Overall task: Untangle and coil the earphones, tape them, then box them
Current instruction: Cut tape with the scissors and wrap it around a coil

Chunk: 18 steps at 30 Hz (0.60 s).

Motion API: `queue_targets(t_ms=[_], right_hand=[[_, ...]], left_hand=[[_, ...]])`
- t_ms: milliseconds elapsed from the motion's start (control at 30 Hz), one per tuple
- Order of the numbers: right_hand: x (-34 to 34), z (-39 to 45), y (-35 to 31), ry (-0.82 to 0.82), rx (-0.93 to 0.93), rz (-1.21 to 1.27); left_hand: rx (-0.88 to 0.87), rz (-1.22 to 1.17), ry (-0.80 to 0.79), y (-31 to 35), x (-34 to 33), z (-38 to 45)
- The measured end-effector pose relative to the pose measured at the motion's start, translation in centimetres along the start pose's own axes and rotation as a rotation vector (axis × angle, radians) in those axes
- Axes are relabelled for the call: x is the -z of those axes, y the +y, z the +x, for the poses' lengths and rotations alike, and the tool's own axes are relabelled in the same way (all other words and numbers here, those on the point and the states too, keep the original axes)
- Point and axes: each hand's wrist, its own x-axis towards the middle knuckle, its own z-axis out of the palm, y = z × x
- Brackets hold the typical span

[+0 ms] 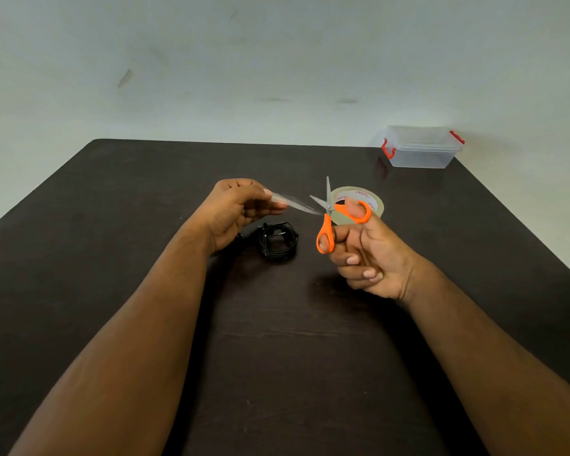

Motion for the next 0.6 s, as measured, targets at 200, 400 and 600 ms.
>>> queue_targets(t_ms=[200, 400, 600], right_hand=[[-0.8, 0.7, -0.6, 0.074, -0.144, -0.152], [-1.5, 2.0, -0.6, 0.125, -0.169, -0.192], [-1.9, 3.1, -0.7, 0.156, -0.156, -0.166]], left_hand=[[0.03, -0.022, 0.05, -0.1, 0.0, 0.2], [0.041, -0.032, 0.049, 0.0, -0.1, 0.3], [0.044, -0.018, 0.051, 0.0, 0.0, 0.3]])
